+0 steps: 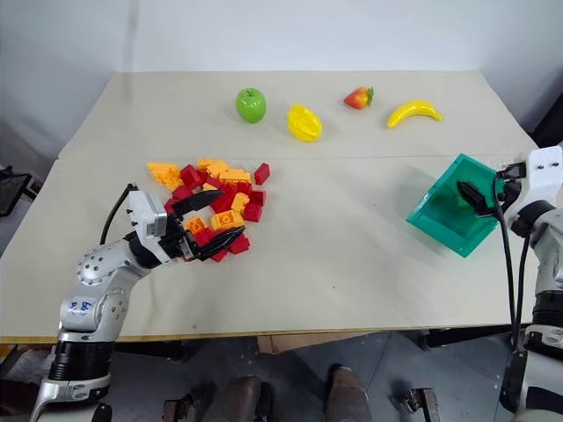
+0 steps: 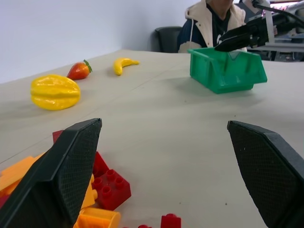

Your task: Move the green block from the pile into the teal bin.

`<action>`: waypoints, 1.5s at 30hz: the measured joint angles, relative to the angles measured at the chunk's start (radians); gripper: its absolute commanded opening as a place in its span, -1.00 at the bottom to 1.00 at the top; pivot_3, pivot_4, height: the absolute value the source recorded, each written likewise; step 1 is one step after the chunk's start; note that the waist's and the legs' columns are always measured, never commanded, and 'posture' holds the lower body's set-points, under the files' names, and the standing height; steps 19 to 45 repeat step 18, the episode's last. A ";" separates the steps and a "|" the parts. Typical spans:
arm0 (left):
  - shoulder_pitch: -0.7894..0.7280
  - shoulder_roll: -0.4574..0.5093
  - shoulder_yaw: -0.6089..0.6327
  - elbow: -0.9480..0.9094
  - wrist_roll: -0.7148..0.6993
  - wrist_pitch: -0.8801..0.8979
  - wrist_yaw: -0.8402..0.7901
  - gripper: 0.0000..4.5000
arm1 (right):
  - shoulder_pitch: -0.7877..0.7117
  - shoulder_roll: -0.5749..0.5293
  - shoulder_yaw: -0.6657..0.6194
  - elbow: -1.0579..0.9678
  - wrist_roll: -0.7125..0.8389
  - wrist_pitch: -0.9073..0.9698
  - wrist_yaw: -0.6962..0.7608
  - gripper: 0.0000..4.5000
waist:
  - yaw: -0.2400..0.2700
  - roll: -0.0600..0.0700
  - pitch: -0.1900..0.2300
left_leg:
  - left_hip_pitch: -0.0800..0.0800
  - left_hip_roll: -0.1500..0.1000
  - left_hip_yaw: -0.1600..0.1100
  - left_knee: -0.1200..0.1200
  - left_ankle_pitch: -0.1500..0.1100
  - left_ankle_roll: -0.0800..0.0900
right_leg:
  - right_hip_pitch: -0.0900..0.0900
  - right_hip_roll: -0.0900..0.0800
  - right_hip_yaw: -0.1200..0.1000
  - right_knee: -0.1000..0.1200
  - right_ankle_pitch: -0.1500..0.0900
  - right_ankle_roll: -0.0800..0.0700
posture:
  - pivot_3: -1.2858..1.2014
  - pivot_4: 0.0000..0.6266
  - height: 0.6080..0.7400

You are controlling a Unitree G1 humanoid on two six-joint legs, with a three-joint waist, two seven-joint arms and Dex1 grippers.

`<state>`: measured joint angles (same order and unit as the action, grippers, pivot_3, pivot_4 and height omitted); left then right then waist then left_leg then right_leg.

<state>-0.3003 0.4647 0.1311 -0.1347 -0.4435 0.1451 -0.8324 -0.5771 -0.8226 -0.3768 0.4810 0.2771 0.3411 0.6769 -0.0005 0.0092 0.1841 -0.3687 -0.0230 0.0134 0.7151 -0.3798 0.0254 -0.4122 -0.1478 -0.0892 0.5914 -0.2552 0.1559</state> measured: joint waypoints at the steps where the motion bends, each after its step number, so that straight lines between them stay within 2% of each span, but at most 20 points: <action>1: 0.006 0.012 0.007 0.000 -0.003 -0.004 -0.010 1.00 | 0.003 0.000 0.000 -0.006 0.008 -0.018 0.032 0.99 | -0.001 0.000 0.000 | 0.000 0.000 0.000 0.000 0.000 0.000 | 0.000 0.000 0.000 0.000 0.000 0.000 | 0.03 -0.52 1.00; 9: 0.126 0.140 0.108 0.079 0.001 -0.077 -0.097 1.00 | 0.225 -0.005 0.030 -0.306 0.201 -0.118 0.486 0.99 | 0.000 0.001 0.000 | 0.001 0.002 -0.002 0.000 0.000 0.000 | 0.002 0.000 -0.001 -0.001 0.000 0.000 | 0.03 -0.52 1.00; 12: 0.201 0.187 0.147 0.113 0.017 -0.112 -0.111 1.00 | 0.324 0.027 0.060 -0.385 0.239 -0.147 0.569 0.99 | 0.003 0.001 0.000 | 0.002 0.002 -0.005 0.000 0.000 0.000 | 0.003 -0.001 -0.001 -0.001 0.000 0.000 | 0.03 -0.52 1.00; 15: 0.265 0.194 0.160 0.110 0.040 -0.144 -0.105 1.00 | 0.414 0.042 0.088 -0.383 0.230 -0.212 0.622 0.99 | 0.013 0.001 0.000 | 0.002 0.002 -0.006 0.000 -0.001 0.001 | 0.002 -0.002 0.000 -0.001 0.001 0.001 | 0.03 -0.52 1.00; 18: 0.306 0.184 0.175 0.108 0.057 -0.170 -0.069 1.00 | 0.465 0.048 0.086 -0.384 0.217 -0.277 0.626 0.99 | 0.017 0.001 0.000 | 0.003 0.002 -0.007 0.000 -0.001 0.001 | 0.002 -0.002 0.002 -0.001 0.001 0.001 | 0.03 -0.52 1.00; 45: 0.306 0.184 0.175 0.108 0.057 -0.170 -0.069 1.00 | 0.465 0.048 0.086 -0.384 0.217 -0.277 0.626 0.99 | 0.017 0.001 0.000 | 0.003 0.002 -0.007 0.000 -0.001 0.001 | 0.002 -0.002 0.002 -0.001 0.001 0.001 | 0.03 -0.52 1.00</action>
